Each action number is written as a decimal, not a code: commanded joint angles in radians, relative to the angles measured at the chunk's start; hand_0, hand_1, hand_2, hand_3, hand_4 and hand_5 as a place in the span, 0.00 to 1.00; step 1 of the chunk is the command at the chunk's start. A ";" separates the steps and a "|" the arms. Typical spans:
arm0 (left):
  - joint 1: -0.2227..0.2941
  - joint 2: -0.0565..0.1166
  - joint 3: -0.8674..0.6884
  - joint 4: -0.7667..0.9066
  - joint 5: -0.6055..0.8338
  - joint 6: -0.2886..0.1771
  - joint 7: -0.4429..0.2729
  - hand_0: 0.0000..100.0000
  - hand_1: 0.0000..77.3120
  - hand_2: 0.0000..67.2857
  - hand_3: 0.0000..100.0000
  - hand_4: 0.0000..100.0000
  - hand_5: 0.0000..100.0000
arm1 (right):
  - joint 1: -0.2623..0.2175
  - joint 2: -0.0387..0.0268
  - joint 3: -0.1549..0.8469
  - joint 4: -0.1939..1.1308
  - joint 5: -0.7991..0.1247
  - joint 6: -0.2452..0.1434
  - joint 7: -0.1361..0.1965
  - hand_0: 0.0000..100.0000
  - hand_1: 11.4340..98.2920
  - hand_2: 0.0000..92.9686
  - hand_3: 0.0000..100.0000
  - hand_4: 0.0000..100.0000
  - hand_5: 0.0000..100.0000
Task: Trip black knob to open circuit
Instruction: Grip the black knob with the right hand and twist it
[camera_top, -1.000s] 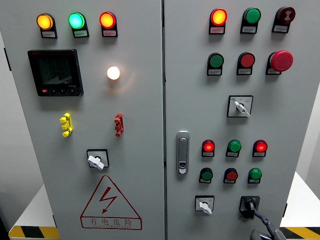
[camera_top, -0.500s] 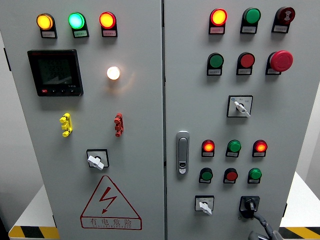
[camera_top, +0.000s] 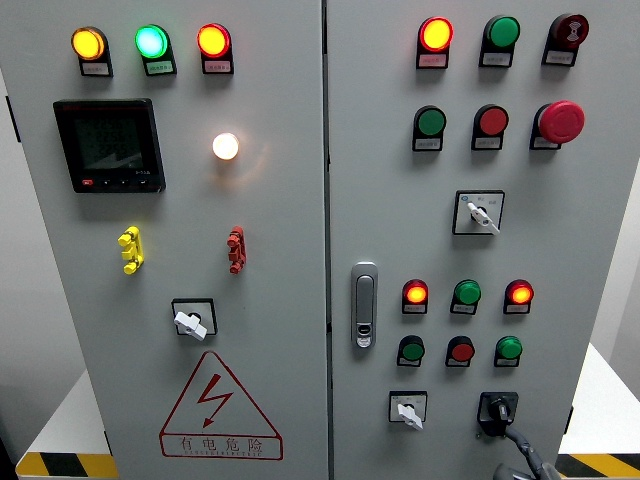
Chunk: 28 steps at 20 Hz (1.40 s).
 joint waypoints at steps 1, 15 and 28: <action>-0.001 -0.001 0.000 0.000 0.000 0.000 0.000 0.00 0.04 0.19 0.21 0.07 0.02 | 0.001 0.0016 -0.006 0.001 0.009 -0.003 -0.007 1.00 0.62 0.05 0.88 0.97 1.00; -0.001 0.000 0.000 0.000 0.000 0.000 0.000 0.00 0.04 0.19 0.21 0.07 0.01 | 0.016 0.0001 -0.017 0.004 0.039 -0.009 -0.022 1.00 0.59 0.05 0.89 0.99 1.00; -0.001 -0.001 0.000 0.000 0.000 0.000 0.000 0.00 0.04 0.19 0.21 0.07 0.01 | 0.026 0.0001 -0.028 0.006 0.062 -0.009 -0.028 1.00 0.57 0.05 0.89 1.00 1.00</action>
